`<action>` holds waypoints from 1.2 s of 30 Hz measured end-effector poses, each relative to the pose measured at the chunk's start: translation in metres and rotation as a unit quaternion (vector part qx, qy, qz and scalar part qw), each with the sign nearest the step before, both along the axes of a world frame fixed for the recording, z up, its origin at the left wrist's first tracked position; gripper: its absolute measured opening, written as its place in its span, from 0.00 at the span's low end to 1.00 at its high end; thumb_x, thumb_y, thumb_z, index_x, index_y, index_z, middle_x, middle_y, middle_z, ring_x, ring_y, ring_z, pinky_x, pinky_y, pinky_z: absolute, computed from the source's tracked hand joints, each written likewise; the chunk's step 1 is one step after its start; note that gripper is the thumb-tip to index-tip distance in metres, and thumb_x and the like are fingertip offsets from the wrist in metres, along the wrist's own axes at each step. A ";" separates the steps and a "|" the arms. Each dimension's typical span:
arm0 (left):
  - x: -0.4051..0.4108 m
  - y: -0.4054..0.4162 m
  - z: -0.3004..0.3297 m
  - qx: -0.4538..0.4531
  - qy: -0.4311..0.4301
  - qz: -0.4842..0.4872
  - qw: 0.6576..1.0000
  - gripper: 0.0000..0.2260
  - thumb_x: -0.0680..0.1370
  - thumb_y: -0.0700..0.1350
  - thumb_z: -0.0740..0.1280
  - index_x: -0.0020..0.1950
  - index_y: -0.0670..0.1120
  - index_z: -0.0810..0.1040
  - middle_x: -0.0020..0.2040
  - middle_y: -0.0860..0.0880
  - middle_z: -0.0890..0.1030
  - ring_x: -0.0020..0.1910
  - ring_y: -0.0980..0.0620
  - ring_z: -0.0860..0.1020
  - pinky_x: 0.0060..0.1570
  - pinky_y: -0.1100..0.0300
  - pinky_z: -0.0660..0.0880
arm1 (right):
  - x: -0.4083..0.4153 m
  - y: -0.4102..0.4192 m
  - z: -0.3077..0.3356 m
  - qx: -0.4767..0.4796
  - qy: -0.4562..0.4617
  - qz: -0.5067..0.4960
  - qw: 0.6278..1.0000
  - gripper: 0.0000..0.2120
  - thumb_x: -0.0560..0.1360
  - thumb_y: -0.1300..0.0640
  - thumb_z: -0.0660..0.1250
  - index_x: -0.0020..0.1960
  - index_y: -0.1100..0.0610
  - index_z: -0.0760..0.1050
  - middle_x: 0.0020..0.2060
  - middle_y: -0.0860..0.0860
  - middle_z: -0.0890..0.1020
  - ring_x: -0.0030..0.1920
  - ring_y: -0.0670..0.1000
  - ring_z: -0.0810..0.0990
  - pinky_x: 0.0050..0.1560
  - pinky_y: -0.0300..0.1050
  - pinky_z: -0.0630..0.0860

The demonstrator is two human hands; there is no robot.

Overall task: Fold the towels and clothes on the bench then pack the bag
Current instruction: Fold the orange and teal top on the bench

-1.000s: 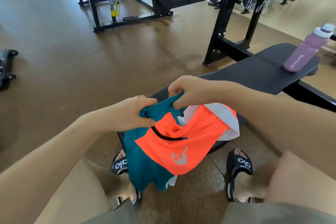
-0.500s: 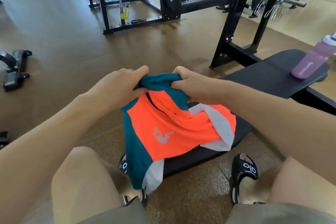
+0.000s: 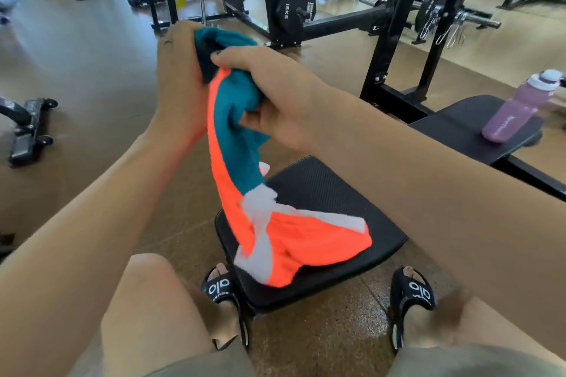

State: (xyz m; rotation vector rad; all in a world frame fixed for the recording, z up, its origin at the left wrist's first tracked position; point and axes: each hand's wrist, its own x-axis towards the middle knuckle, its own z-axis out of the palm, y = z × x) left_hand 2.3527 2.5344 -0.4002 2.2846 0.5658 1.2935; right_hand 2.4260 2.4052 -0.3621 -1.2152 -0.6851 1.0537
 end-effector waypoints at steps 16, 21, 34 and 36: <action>0.107 -0.056 -0.085 0.087 0.263 -0.112 0.954 0.07 0.77 0.49 0.67 0.51 0.49 0.71 0.42 0.55 0.75 0.44 0.45 0.75 0.40 0.50 0.71 | 0.163 -0.114 -0.131 -0.193 -0.323 -0.194 0.906 0.12 0.70 0.57 0.77 0.48 0.61 0.78 0.38 0.51 0.80 0.40 0.48 0.76 0.41 0.46 0.72; 0.199 -0.084 -0.091 0.058 0.224 -0.131 0.964 0.12 0.78 0.48 0.66 0.61 0.51 0.71 0.54 0.53 0.78 0.52 0.45 0.77 0.46 0.49 0.74 | 0.238 -0.141 -0.161 -0.206 -0.297 -0.325 0.874 0.13 0.69 0.55 0.77 0.48 0.58 0.76 0.38 0.50 0.78 0.40 0.49 0.75 0.36 0.44 0.70; 0.159 -0.088 -0.249 -0.013 0.545 -0.122 0.830 0.41 0.70 0.70 0.53 0.79 0.52 0.58 0.72 0.42 0.70 0.68 0.40 0.72 0.66 0.45 0.70 | 0.296 -0.182 -0.277 -0.503 -0.401 -0.133 0.754 0.34 0.77 0.44 0.65 0.78 0.54 0.57 0.71 0.64 0.65 0.71 0.67 0.64 0.70 0.59 0.66; 0.139 -0.077 -0.254 -0.013 0.574 -0.096 0.813 0.42 0.69 0.72 0.52 0.80 0.55 0.56 0.75 0.44 0.66 0.71 0.41 0.69 0.68 0.45 0.68 | 0.279 -0.183 -0.280 -0.524 -0.410 -0.087 0.741 0.33 0.78 0.44 0.63 0.77 0.55 0.57 0.70 0.65 0.63 0.70 0.67 0.63 0.69 0.57 0.63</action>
